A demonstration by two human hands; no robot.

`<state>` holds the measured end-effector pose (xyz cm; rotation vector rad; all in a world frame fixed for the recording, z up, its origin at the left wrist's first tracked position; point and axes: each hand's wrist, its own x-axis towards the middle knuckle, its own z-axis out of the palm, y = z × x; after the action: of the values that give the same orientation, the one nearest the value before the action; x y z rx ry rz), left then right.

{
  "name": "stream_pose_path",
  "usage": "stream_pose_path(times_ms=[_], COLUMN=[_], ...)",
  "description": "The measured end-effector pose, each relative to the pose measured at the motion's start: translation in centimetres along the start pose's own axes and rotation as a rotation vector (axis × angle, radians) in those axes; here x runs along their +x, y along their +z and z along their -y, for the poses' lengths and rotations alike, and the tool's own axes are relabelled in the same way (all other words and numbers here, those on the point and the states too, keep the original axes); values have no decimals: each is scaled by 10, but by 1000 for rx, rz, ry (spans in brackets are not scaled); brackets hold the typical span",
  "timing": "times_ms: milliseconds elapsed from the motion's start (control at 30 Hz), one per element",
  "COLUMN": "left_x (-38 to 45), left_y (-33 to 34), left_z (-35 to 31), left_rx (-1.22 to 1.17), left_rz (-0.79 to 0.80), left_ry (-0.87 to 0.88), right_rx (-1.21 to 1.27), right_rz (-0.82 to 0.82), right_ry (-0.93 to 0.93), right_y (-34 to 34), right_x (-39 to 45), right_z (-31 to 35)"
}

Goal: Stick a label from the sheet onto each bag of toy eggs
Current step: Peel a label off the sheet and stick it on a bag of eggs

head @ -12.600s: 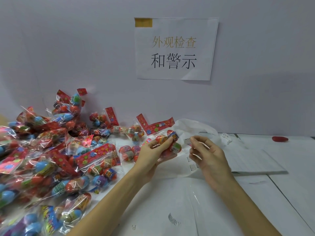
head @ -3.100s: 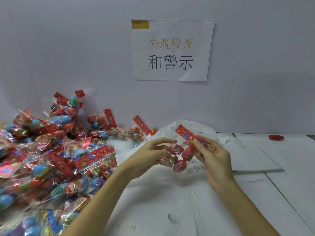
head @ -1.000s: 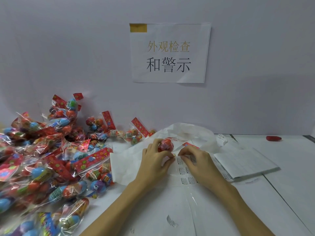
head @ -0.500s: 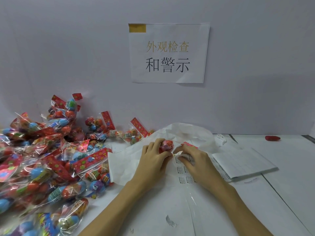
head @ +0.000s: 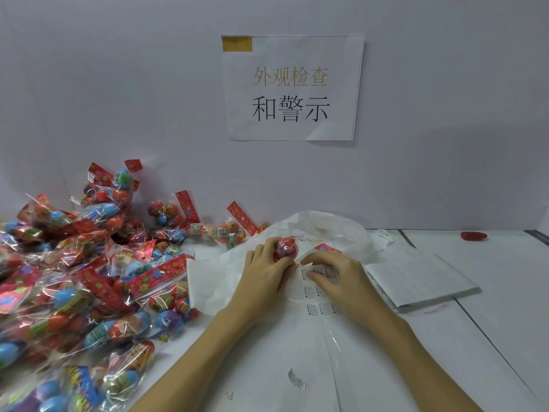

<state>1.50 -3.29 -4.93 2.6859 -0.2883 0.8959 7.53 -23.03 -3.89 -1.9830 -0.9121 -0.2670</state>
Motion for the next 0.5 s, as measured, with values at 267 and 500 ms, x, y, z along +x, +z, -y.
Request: stream_pose_path(times_ms=[267, 500], left_x=[0, 0], left_y=[-1, -1], left_z=[2, 4], left_rx=[47, -35], left_rz=[-23, 59], left_ry=[81, -22], right_rx=[-73, -57], right_rz=[28, 41], right_ry=[-55, -60], right_y=[4, 1], right_x=[-1, -1], right_z=[1, -2])
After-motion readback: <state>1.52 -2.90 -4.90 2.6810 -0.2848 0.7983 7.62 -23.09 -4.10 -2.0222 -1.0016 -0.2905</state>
